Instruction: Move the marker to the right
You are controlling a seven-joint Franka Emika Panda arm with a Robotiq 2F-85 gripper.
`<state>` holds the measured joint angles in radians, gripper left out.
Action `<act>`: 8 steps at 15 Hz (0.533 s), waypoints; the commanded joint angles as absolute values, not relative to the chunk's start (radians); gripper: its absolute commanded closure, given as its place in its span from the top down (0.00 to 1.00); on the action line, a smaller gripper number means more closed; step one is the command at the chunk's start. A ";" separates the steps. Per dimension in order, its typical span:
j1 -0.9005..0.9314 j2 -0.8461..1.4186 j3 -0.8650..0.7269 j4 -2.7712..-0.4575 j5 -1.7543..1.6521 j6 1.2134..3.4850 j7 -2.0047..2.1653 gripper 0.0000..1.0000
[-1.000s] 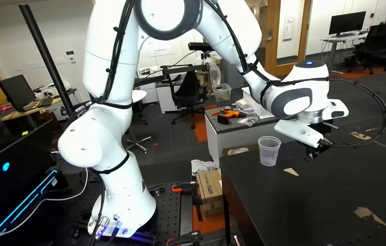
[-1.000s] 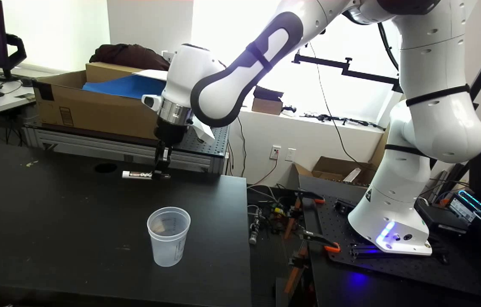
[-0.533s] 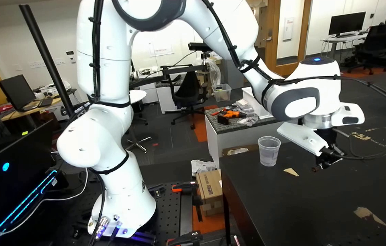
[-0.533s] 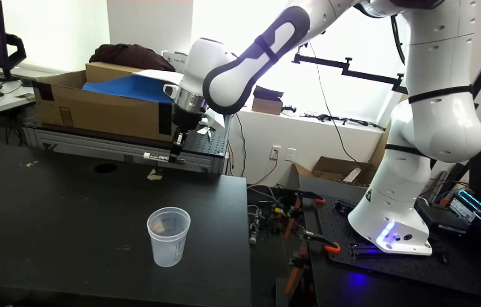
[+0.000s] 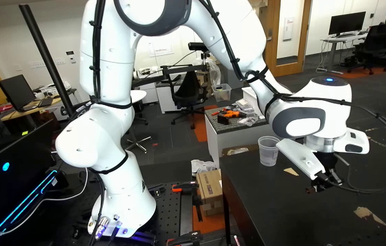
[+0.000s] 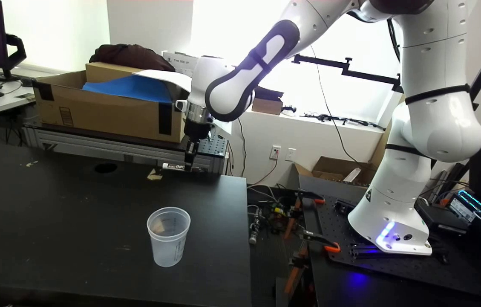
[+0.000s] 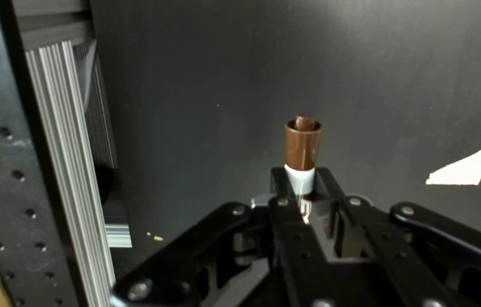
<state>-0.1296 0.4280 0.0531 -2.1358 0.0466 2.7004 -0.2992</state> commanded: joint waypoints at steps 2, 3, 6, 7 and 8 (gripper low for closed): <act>-0.121 0.458 0.030 -2.108 0.034 2.643 -0.246 0.45; -0.112 0.455 0.024 -2.112 0.024 2.641 -0.239 0.52; -0.094 0.421 0.019 -2.142 0.009 2.651 -0.224 0.73; -0.088 0.405 0.019 -2.155 0.006 2.652 -0.217 0.81; -0.083 0.376 0.019 -2.176 0.004 2.656 -0.213 0.89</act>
